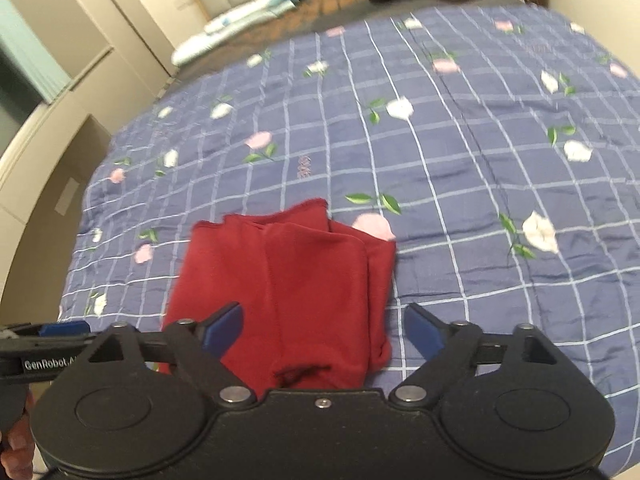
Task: Fold small clothes
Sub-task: 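Open both grippers to release the folded red shirt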
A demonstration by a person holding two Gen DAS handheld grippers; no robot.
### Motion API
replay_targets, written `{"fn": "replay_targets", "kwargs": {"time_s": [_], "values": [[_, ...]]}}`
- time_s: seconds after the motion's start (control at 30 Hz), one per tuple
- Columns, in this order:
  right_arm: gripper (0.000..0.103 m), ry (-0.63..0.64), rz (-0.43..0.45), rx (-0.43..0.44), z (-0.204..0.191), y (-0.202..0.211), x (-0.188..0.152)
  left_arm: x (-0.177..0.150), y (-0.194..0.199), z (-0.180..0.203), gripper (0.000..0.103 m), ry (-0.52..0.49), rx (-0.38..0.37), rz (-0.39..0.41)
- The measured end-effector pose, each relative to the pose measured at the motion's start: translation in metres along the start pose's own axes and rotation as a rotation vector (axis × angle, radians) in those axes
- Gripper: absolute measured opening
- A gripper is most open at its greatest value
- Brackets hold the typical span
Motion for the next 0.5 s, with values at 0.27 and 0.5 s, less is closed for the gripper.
{"fn": "replay_targets", "kwargs": {"time_s": [0.27, 0.5], "values": [[0.101, 0.061, 0.128, 0.038, -0.012, 0.086, -0.017, -0.025, 0.079, 0.012, 0.101, 0.048, 0.002, 0.157], [0.102, 0.122, 0.211, 0.068, -0.021, 0.152, -0.04, -0.06, 0.141, 0.02, 0.102, 0.059, 0.01, 0.262]]}}
Point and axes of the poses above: each gripper's, at about its wrist camera, not at the fingertips, and y roughly against the way its jaws point, z to its right, x to its top, the point moved 10 cm from there along -y, roughly the way its jaws point, and after that the axes turned 11 degrees about z, right-handed, at the moved point
